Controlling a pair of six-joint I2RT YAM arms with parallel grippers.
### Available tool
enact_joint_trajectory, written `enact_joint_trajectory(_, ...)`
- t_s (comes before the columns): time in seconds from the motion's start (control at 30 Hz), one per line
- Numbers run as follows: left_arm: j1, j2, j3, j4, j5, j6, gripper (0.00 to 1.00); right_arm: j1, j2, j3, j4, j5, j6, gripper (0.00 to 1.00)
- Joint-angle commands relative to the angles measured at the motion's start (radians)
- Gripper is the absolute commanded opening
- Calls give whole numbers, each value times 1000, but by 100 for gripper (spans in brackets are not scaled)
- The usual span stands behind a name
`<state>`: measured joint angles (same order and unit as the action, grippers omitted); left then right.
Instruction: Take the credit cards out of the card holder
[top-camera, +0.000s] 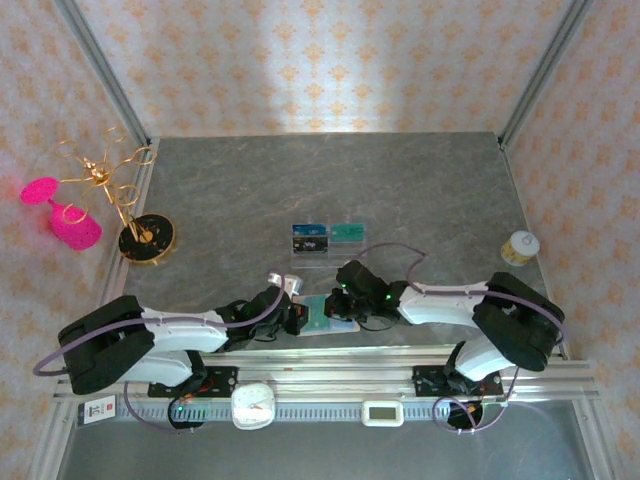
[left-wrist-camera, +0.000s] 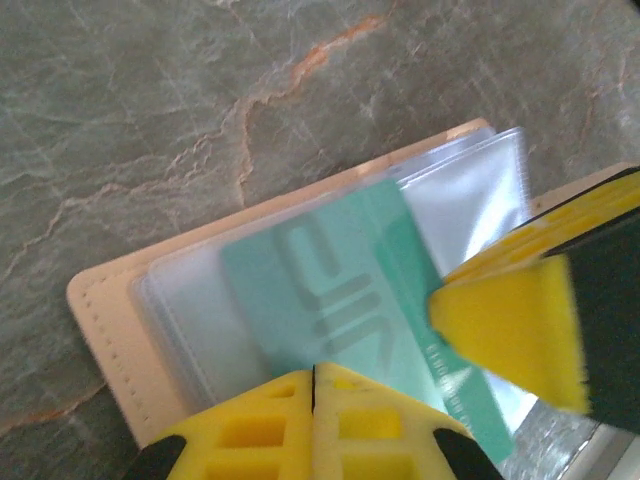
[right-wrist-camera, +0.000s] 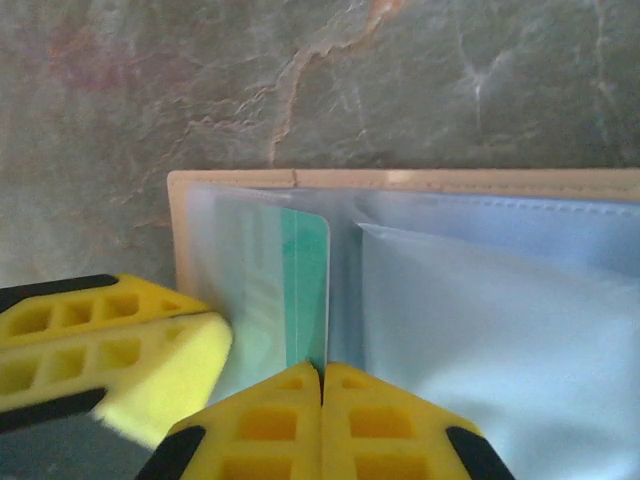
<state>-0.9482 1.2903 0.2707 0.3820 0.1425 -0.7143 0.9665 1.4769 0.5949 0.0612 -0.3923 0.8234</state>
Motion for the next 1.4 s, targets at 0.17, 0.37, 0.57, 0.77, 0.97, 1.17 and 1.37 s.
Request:
enact_joint_trajectory(0.17, -3, 33, -41, 18, 47, -27, 0, 38, 4, 39, -33, 28, -40, 0)
enact_joint_trajectory(0.37, 3, 21, -53, 20, 45, -27, 0, 1, -134, -59, -53, 51, -23, 0)
enact_joint_trajectory(0.57, 5, 0, -13, -14, 44, -2, 0, -5, -169, -132, -34, 42, -17, 0)
enact_joint_trajectory(0.77, -32, -56, 80, -29, 23, 27, 0, -9, -136, -174, 25, 49, -29, 0)
enact_joint_trajectory(0.97, -39, 113, 97, 6, 25, 19, 0, -12, -134, -193, 57, 49, -33, 0)
enact_joint_trajectory(1.17, -37, 100, 89, -46, -6, 24, 0, -29, -145, -220, 81, 38, -29, 0)
enact_joint_trajectory(1.37, -38, 156, 83, -39, 33, 21, 0, -46, -144, -247, 154, -1, -23, 21)
